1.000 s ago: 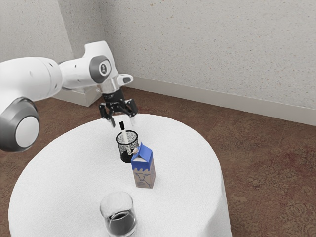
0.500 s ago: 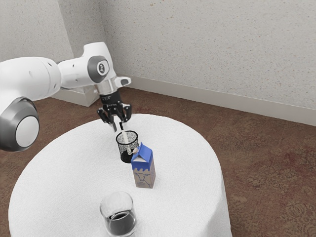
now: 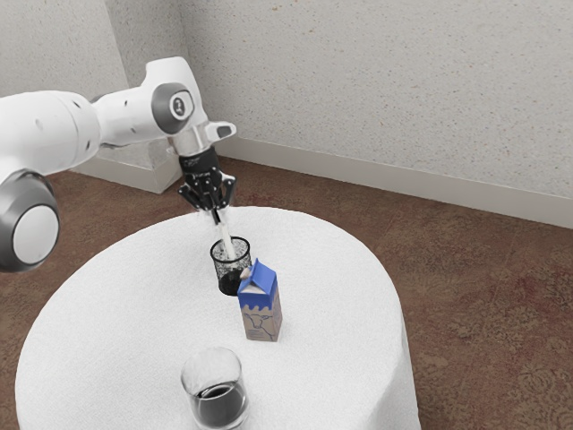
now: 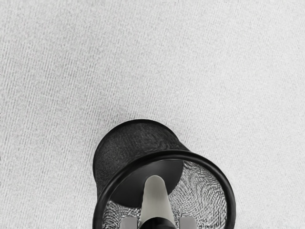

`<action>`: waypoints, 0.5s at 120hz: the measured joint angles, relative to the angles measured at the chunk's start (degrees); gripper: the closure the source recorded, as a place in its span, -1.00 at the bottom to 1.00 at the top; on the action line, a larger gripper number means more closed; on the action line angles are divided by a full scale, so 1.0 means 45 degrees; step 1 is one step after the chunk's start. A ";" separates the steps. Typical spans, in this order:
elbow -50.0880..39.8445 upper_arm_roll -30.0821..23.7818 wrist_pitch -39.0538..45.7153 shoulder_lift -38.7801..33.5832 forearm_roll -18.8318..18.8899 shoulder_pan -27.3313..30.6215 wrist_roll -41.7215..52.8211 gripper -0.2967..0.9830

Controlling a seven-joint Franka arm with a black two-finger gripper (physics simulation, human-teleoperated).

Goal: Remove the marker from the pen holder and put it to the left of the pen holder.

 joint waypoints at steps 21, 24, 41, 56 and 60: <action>0.0130 -0.0033 -0.0712 -0.1615 0.0201 -0.0018 -0.0100 0.66; 0.0254 -0.0008 -0.0893 -0.1694 0.0324 -0.0018 -0.0126 0.66; 0.0803 0.0259 -0.2222 -0.1690 0.1504 -0.0005 -0.0416 0.68; 0.0834 0.0476 -0.3563 -0.0996 0.2200 0.0019 -0.0777 0.69; 0.0820 0.0498 -0.3919 -0.0782 0.2286 0.0022 -0.0881 0.69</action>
